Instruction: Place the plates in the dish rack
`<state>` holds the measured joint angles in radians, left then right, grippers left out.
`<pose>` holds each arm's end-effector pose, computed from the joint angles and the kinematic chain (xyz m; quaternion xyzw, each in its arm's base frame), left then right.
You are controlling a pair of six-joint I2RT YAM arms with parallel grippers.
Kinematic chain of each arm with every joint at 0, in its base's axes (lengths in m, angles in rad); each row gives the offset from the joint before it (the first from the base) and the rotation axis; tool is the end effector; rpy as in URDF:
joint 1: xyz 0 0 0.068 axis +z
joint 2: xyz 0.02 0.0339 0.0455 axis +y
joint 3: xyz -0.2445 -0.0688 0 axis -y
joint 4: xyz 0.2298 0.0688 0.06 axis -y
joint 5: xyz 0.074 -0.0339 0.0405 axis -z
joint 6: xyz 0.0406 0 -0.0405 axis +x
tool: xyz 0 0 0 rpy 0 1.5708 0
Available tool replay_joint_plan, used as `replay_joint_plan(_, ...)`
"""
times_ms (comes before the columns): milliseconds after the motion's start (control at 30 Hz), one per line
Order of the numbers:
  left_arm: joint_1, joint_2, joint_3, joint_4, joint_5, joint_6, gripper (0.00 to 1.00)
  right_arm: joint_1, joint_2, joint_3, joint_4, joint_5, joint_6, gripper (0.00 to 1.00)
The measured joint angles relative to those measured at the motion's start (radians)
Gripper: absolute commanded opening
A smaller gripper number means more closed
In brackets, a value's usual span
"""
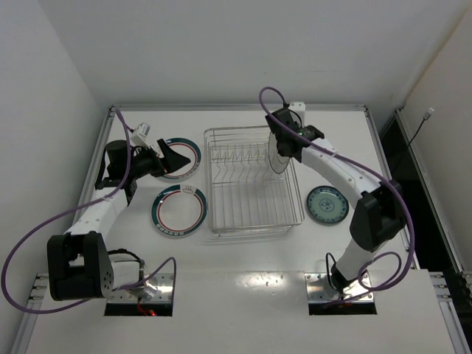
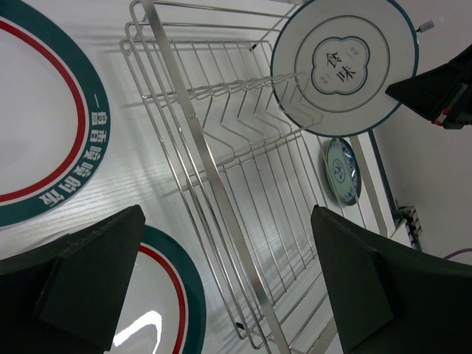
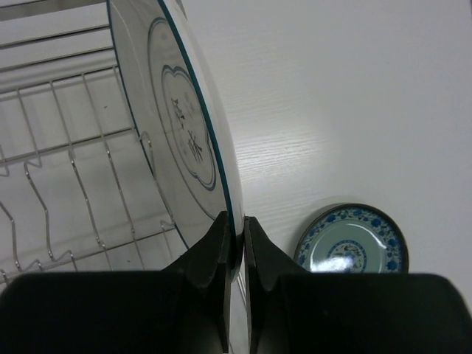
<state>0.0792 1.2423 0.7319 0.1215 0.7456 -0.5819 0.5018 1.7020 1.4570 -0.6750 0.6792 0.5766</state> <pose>0.2684 -0.0063 0.2456 -0.0591 0.7974 -0.4220 0.4273 0.3221 0.1476 0.2744 0.1398 0.8888 -0.1161 0.4207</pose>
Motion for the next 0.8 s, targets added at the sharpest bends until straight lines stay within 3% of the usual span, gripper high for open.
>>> replay_joint_plan(300,0.0,0.0,0.0,0.0,0.0,-0.002,0.95,-0.021,-0.011,-0.053,0.041,-0.124,0.083,0.06)
replay_joint_plan(567,0.0,0.0,0.0,0.0,0.0,-0.002,0.95,-0.024,-0.04,-0.102,0.04,-0.257,0.117,0.3)
replay_joint_plan(700,0.0,0.0,0.0,0.0,0.0,-0.003,0.95,-0.023,-0.053,-0.12,0.025,-0.314,0.111,0.31)
replay_joint_plan(800,0.0,0.0,0.0,0.0,0.0,-0.003,0.95,-0.029,-0.095,-0.142,0.014,-0.375,0.099,0.37)
